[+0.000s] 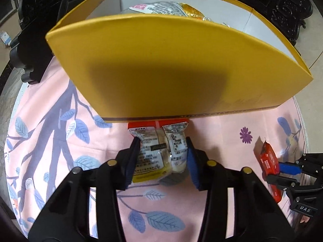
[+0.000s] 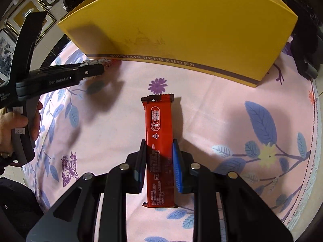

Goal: Organize snacks
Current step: 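Grasp the red chocolate bar with the right gripper while the left grasps the white twin-pack, then carry the red bar and twin-pack into the yellow box and release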

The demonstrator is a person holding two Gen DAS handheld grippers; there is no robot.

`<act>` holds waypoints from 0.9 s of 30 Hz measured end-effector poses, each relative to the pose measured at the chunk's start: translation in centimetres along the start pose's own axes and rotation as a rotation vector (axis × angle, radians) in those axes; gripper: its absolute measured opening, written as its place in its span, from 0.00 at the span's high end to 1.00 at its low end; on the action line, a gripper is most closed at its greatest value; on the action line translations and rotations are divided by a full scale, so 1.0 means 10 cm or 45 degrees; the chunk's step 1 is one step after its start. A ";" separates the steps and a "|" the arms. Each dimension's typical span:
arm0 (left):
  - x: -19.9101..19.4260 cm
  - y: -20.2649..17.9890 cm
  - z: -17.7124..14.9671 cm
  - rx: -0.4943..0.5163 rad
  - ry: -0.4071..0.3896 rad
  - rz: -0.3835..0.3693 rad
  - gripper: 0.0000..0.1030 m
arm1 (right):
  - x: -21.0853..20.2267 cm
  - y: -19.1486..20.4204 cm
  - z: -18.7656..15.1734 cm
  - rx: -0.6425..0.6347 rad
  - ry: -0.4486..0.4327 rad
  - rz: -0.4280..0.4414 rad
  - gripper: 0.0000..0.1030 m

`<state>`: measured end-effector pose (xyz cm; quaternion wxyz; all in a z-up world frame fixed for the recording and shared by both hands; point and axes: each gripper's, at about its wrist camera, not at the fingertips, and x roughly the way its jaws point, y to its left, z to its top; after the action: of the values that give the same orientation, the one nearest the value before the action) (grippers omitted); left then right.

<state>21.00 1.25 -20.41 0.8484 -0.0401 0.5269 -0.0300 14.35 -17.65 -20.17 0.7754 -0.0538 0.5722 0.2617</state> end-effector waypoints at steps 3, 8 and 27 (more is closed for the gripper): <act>-0.08 -0.01 -0.06 0.006 -0.018 -0.005 0.59 | 0.00 0.03 0.02 0.006 -0.015 0.006 0.76; -0.24 -0.04 -0.10 0.004 -0.035 -0.026 0.59 | -0.12 -0.04 0.00 0.014 -0.042 0.016 0.76; -1.20 -0.15 0.22 -0.065 -0.166 -0.088 0.59 | -1.05 0.19 0.45 0.064 -0.308 -0.064 0.76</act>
<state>17.66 0.94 -8.58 0.8781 -0.0818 0.4695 -0.0432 15.09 -17.88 -8.61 0.8462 -0.0165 0.4792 0.2322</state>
